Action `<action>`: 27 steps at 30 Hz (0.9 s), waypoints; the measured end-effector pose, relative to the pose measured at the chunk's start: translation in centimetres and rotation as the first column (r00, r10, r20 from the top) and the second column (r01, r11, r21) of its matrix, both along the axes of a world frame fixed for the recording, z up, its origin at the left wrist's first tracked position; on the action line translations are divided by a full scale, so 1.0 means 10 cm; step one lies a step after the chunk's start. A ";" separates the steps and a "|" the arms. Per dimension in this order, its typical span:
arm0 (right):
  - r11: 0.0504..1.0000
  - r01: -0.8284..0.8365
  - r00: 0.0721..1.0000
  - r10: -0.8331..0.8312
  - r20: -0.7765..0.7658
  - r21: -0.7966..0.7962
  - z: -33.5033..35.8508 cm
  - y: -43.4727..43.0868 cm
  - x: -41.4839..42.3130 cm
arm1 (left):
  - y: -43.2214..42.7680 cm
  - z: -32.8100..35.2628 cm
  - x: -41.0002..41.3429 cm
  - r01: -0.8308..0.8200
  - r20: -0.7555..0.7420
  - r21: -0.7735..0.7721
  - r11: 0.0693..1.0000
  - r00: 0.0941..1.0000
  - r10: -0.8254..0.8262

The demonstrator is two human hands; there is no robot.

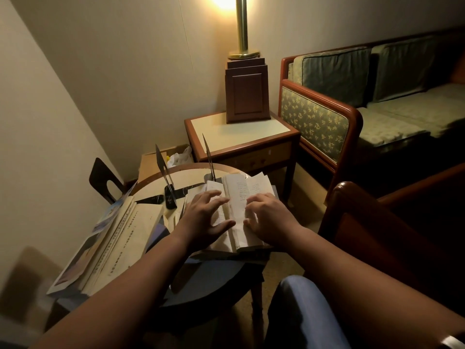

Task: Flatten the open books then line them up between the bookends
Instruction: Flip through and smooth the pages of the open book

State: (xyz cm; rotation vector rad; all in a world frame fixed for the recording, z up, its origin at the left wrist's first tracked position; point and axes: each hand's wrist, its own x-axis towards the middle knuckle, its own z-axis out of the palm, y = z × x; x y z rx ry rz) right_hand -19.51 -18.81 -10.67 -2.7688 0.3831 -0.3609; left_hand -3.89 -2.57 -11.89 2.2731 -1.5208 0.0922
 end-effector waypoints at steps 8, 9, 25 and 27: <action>0.997 0.010 0.991 -0.001 -0.130 0.071 0.11 0.02 0.14 | 0.12 -0.08 0.06 -0.050 -0.039 0.051 0.997 0.998 0.052; 0.997 0.004 0.989 0.008 -0.145 0.081 0.11 0.02 0.15 | 0.12 -0.08 0.06 -0.050 -0.037 0.056 0.997 0.998 0.052; 0.897 0.239 0.964 -0.265 0.018 0.372 0.20 0.08 0.15 | 0.06 -0.09 0.12 -0.042 -0.019 0.077 0.996 0.999 0.044; 0.869 0.240 0.948 -0.306 0.088 0.433 0.22 -0.01 0.10 | 0.02 -0.03 0.12 -0.069 0.008 0.126 0.990 0.998 0.069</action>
